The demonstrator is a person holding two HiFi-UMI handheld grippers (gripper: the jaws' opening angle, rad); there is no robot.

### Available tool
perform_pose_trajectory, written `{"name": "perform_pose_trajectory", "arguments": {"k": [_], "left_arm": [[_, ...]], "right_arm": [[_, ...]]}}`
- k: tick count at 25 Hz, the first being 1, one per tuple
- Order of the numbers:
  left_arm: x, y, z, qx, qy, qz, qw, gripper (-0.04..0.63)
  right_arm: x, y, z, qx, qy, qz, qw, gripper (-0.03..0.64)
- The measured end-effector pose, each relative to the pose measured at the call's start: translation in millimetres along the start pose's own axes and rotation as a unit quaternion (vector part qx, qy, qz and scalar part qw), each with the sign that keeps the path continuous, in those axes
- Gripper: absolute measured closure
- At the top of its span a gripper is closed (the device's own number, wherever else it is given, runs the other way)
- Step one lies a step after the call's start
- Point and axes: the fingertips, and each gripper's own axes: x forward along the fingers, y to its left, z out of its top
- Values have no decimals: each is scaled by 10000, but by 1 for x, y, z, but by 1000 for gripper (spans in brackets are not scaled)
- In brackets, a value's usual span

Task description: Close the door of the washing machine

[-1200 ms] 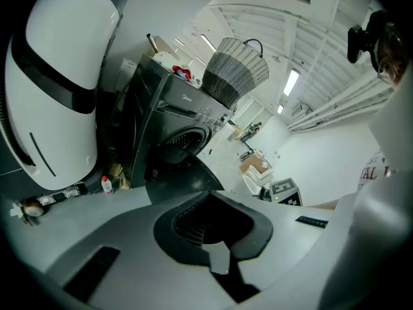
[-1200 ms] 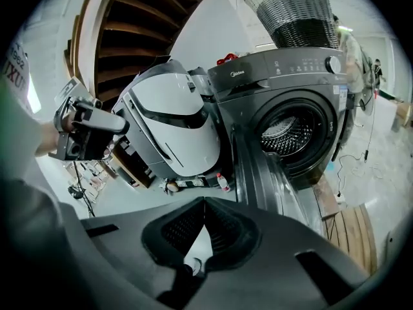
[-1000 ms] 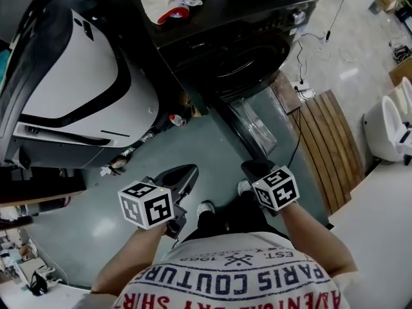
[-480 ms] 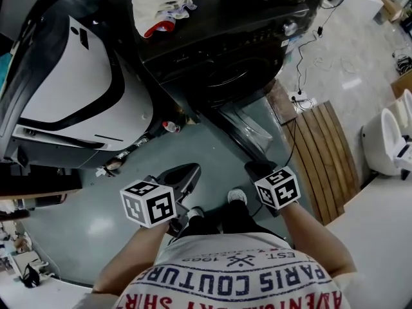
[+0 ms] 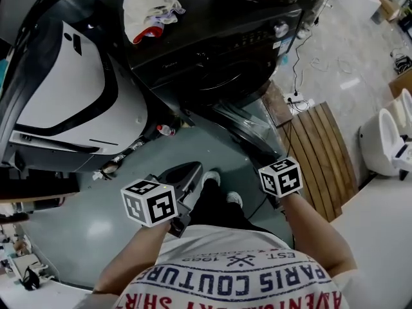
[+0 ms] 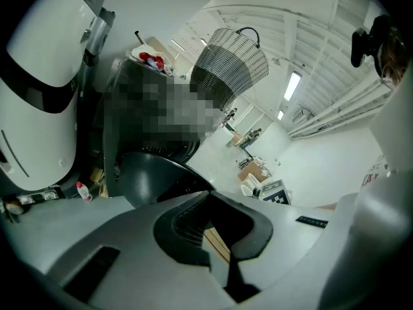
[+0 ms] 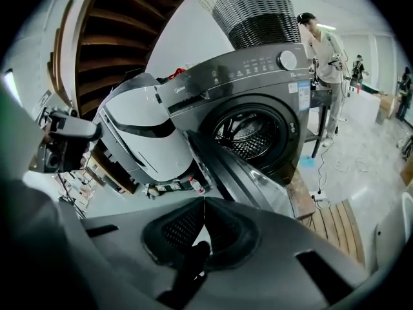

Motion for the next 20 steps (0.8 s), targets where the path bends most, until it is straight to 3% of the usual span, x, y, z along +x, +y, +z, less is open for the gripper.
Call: {"name": "perform_pose_trajectory", "arguments": {"k": [20], "left_arm": [[62, 47, 48, -99, 430, -301, 9986, 569]], "right_arm": [[25, -89, 58, 992, -168, -631, 9929, 595]]}}
